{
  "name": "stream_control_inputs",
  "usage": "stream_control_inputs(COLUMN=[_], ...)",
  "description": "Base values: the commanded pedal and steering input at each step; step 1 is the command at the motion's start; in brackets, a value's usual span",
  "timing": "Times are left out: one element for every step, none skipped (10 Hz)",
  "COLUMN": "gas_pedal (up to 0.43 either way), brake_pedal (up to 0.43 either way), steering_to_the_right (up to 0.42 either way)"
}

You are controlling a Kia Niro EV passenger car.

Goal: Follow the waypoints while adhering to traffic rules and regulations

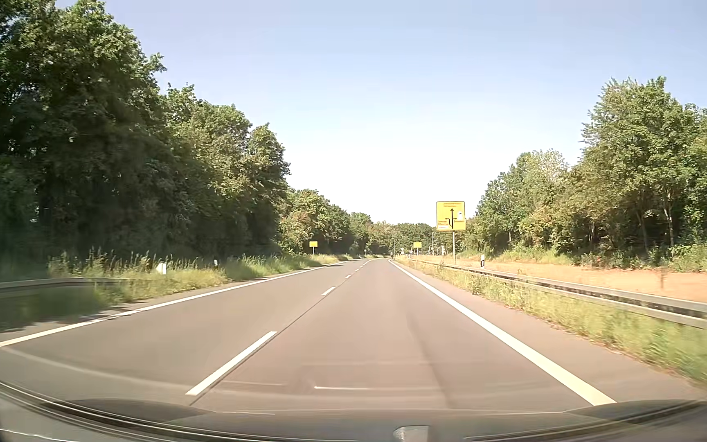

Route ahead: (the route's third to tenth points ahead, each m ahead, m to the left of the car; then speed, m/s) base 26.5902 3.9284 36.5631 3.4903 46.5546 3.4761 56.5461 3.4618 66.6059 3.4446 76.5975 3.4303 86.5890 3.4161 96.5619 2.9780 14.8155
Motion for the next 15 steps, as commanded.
stream_control_inputs(gas_pedal=[0.000,0.000,0.000,0.000,0.000,0.000,0.000,0.000,0.000,0.000,0.000,0.000,0.000,0.000,0.008], brake_pedal=[0.030,0.030,0.030,0.030,0.030,0.030,0.030,0.030,0.030,0.030,0.030,0.030,0.030,0.030,0.030], steering_to_the_right=[-0.001,-0.001,-0.001,-0.001,-0.001,-0.001,-0.001,-0.001,-0.001,-0.001,-0.001,-0.001,-0.001,-0.001,-0.001])
